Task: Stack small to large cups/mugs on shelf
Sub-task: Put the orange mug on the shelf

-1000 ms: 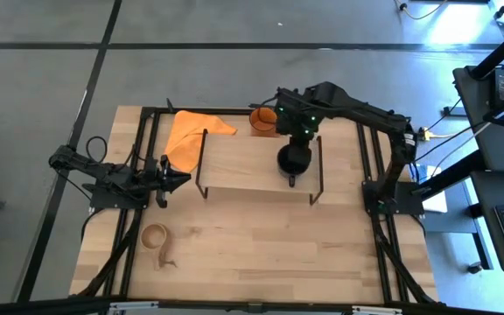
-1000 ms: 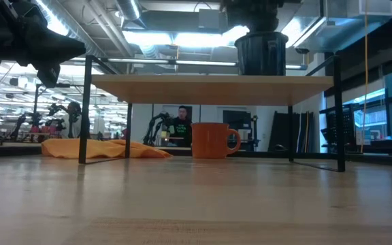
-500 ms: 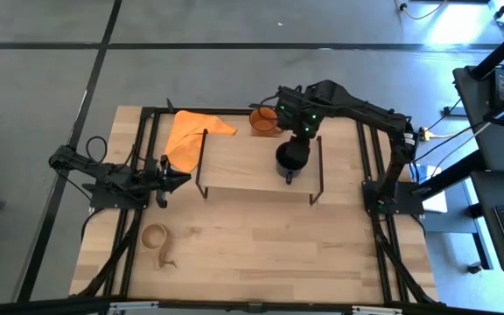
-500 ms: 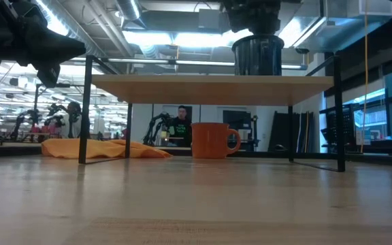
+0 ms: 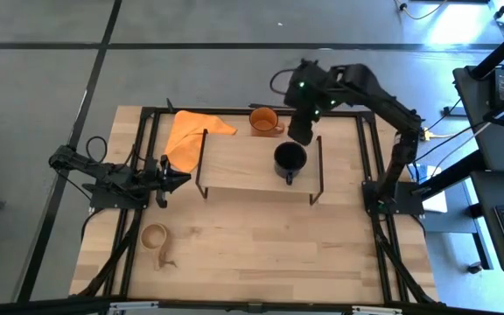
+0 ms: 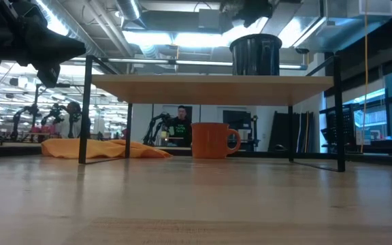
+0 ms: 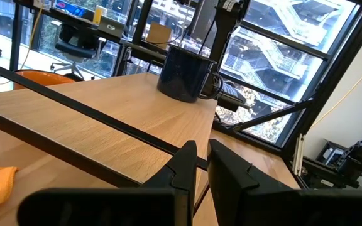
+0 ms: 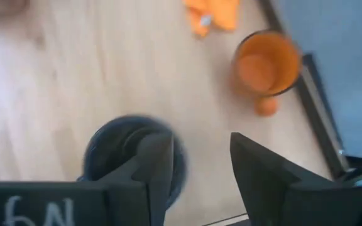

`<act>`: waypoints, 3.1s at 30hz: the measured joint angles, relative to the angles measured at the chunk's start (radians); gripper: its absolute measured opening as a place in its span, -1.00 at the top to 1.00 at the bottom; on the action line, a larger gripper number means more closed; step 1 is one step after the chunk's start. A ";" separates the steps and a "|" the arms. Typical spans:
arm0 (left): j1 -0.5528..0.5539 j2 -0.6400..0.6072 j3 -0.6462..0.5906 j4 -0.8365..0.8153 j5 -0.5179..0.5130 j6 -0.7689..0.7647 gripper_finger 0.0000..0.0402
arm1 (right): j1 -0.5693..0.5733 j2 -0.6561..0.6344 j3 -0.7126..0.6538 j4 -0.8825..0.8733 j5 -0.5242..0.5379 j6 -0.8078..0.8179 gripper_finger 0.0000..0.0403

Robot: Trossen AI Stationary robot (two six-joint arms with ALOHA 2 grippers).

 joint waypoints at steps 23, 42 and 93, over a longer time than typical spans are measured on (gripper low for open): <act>0.000 0.000 -0.002 0.101 -0.063 -0.027 0.84 | -0.325 0.264 -0.005 0.299 -0.220 0.004 0.21; 0.141 0.053 0.416 -0.026 -0.212 0.157 0.84 | -0.429 0.420 -0.005 0.323 -0.229 0.186 0.21; 1.358 1.968 1.667 -0.684 1.519 0.472 0.79 | -0.489 0.427 -0.166 0.341 -0.419 0.229 0.21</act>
